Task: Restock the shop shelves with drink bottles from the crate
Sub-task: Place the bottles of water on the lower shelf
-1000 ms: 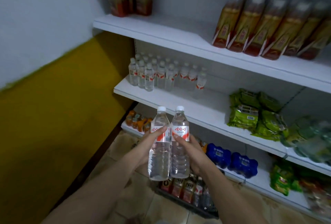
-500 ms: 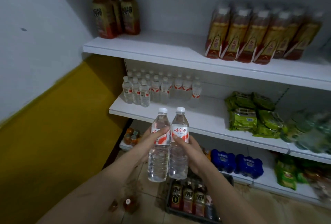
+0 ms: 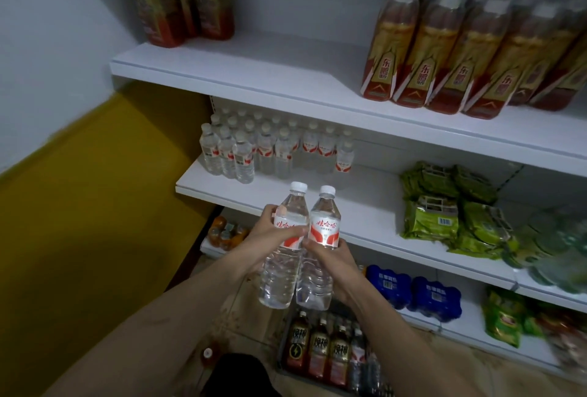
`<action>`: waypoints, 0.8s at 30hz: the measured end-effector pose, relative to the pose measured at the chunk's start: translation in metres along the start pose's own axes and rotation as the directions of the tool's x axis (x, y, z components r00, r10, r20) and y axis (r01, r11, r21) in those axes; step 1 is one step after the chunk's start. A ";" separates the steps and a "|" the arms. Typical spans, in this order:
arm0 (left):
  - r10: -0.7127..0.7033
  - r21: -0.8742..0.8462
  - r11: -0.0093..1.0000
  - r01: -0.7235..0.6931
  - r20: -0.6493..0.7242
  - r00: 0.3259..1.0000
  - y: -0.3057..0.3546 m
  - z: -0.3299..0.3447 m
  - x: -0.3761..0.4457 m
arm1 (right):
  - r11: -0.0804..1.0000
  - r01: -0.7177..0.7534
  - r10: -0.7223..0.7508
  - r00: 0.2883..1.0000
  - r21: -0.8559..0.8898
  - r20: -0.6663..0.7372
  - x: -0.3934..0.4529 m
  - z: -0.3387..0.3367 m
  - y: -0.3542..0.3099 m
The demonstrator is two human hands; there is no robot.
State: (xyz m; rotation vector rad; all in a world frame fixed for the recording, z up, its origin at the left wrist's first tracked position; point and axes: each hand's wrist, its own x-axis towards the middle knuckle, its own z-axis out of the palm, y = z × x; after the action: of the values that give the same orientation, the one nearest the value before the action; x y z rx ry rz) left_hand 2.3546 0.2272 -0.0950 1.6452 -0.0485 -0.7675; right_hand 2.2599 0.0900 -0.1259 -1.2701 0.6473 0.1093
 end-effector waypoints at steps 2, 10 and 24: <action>0.023 0.071 0.997 -0.021 -0.026 0.999 0.004 -0.001 0.020 | 1.000 -0.012 0.012 0.999 0.006 -0.042 0.016 -0.001 -0.004; 0.322 0.473 0.837 -0.274 -0.022 0.946 0.005 -0.019 0.179 | 0.972 0.176 -0.215 0.931 -0.155 -0.294 0.171 0.000 0.000; 0.496 0.488 0.768 -0.415 -0.041 0.867 -0.034 -0.025 0.374 | 0.848 0.374 -0.503 0.794 -0.376 -0.343 0.373 -0.027 0.026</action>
State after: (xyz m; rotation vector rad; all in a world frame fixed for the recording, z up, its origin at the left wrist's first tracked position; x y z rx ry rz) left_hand 2.6448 0.0926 -0.2930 2.0381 -0.5378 -0.2360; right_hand 2.5435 -0.0274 -0.3409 -1.7279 0.7044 -0.5045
